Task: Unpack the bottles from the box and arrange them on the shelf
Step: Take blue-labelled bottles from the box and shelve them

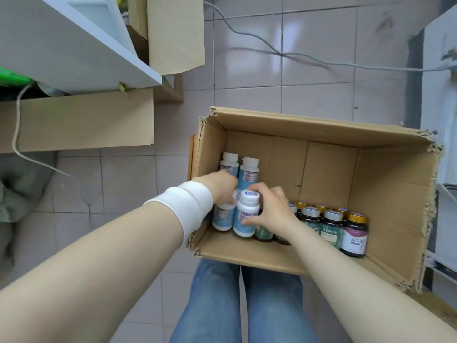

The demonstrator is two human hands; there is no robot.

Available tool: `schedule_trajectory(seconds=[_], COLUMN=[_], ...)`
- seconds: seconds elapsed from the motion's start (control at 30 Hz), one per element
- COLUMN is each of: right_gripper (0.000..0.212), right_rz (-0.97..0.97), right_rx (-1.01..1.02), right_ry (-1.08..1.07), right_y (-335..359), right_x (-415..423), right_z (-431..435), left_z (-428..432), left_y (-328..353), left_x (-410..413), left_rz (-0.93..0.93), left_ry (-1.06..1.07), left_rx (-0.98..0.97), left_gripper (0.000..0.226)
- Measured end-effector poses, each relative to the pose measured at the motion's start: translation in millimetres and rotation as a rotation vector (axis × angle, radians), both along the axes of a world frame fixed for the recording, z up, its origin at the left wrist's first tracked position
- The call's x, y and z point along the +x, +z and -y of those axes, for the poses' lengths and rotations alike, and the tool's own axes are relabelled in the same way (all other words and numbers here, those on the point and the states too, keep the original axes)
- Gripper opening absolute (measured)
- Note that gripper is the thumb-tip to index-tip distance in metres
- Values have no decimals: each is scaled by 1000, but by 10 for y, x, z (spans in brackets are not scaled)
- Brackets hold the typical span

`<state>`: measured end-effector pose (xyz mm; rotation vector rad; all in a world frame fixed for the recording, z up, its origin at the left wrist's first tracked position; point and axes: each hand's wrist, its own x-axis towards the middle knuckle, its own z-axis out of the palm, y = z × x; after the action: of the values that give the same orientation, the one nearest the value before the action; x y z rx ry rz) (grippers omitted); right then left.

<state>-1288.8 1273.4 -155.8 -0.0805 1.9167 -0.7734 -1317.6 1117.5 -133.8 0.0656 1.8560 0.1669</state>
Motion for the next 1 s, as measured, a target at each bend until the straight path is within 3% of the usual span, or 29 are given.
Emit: schedule_trajectory(seconds=[0.17,0.37,0.43,0.53,0.67,0.77,0.87,1.0], right_gripper=[66,80,68,42,20,16,25,37], right_rz=[-15,41,55,96,111,69,-15,-167], right_rx=[-162,-177,-193,-307,-551,-663,-711,-842], right_ry=[-349,-823,-1003,-1262,-1593,-1740,-1890,-2045], right_y=[540,1468,1753,2166,2627,2876,3070,3401], right_x=[-5,185,305,591,1064,1426,1821,2517], right_z=[-345,-700,-707,-676,-566,-531,-583,-797], left_z=[75,107,51,-117,-446,-734,-1024,-1461], left_y=[631,1576,1823,2179,2562,2884,3142,3481], left_x=[-123,-166,-159,-89,104,340,655,1200], left_rz=[-170,-463,-518,-449,-381,-214,48,189], left_ry=[206,475,596,799,767,802,862,787], left_rx=[113,349,445,598,777,922,1010,1101], left_gripper=[49,42,39,36,35,21,23,31])
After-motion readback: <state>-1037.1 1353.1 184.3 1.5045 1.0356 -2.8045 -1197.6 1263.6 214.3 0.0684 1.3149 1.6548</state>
